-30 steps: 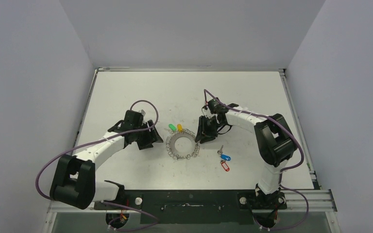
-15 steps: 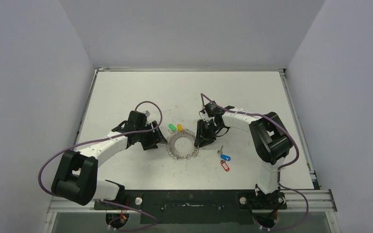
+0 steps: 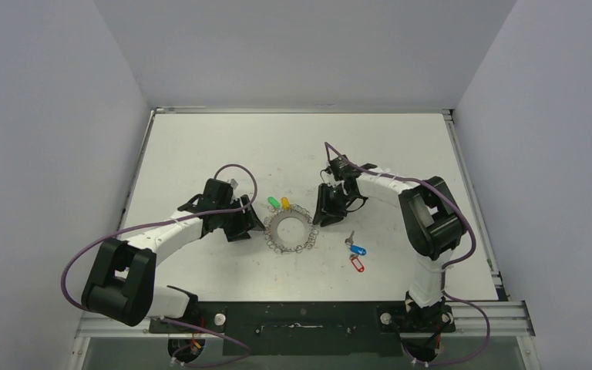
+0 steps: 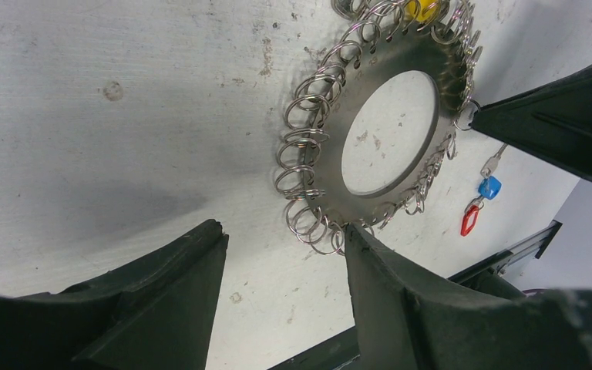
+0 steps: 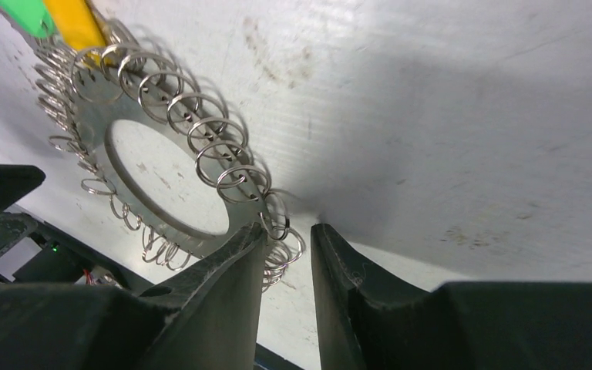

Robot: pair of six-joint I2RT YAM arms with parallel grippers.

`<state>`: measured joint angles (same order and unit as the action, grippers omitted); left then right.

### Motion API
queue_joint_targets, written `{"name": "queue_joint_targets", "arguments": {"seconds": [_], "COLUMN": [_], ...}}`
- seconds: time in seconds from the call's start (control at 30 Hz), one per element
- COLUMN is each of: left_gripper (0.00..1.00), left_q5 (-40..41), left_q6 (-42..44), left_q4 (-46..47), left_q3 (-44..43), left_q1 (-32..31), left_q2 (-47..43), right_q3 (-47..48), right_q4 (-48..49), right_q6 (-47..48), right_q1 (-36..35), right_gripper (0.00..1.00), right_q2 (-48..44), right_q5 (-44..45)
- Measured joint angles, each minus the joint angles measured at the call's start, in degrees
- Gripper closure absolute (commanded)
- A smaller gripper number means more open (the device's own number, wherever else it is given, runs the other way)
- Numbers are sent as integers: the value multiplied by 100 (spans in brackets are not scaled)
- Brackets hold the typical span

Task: Put the keys on the keyring

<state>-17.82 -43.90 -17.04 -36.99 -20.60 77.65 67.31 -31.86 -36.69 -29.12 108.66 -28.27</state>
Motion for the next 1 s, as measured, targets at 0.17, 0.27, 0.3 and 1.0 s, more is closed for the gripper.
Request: {"name": "queue_joint_targets", "arguments": {"seconds": [0.17, 0.27, 0.3, 1.0], "left_gripper": [44, 45, 44, 45], "left_q5": [0, 0, 0, 2], "left_q6": [-2, -2, -2, 0], "left_q4": [17, 17, 17, 31], "left_q3": [0, 0, 0, 0], "left_q1": [0, 0, 0, 0], "left_q2": [0, 0, 0, 2], "right_q3": [138, 140, 140, 4], "right_q4": [4, 4, 7, 201], "right_q6": [4, 0, -2, -162], "right_q1": [105, 103, 103, 103], "right_gripper": [73, 74, 74, 87], "right_q2": [98, 107, 107, 107], "right_q5": [70, 63, 59, -70]}}
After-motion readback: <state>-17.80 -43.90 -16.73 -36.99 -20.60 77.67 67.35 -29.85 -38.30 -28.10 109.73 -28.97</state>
